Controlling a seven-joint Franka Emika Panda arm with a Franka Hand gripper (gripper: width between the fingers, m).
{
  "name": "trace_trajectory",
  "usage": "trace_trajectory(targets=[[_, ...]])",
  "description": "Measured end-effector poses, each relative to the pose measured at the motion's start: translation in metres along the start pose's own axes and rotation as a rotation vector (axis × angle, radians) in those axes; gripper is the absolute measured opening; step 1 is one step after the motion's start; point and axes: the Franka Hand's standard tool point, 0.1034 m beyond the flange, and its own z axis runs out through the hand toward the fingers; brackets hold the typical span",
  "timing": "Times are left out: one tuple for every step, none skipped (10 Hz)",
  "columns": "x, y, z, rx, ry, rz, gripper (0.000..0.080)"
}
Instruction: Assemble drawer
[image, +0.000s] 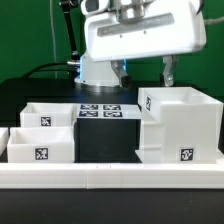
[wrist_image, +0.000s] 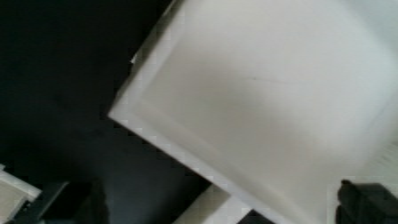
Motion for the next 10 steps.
trace_trajectory(targets=[[0.001,-0.002,-0.001,0.004,0.004,-0.003,0.0649],[0.001,-0.002,-0.001,0.003,0.003,-0.003,0.0649],[0.000,0.000,0.000,-0.004,0.002,-0.046,0.0649],[-0.003,0.007,0.000,-0.035,-0.013,-0.205,0.0649],[0.007,0.021,-0.004,-0.053,-0.022,-0.370,0.0649],[0.021,0.035,-0.006,-0.058,-0.018,-0.468,0.0649],[0.031,0.050,-0.005,-0.064,-0.022,-0.571,0.0649],[0.041,0.063,-0.004,-0.069,-0.025,-0.631,0.0649],[0.051,0.075,0.000,-0.076,-0.025,-0.671,0.0649],[0.056,0.082,0.007,-0.082,-0.034,-0.679,0.0649]])
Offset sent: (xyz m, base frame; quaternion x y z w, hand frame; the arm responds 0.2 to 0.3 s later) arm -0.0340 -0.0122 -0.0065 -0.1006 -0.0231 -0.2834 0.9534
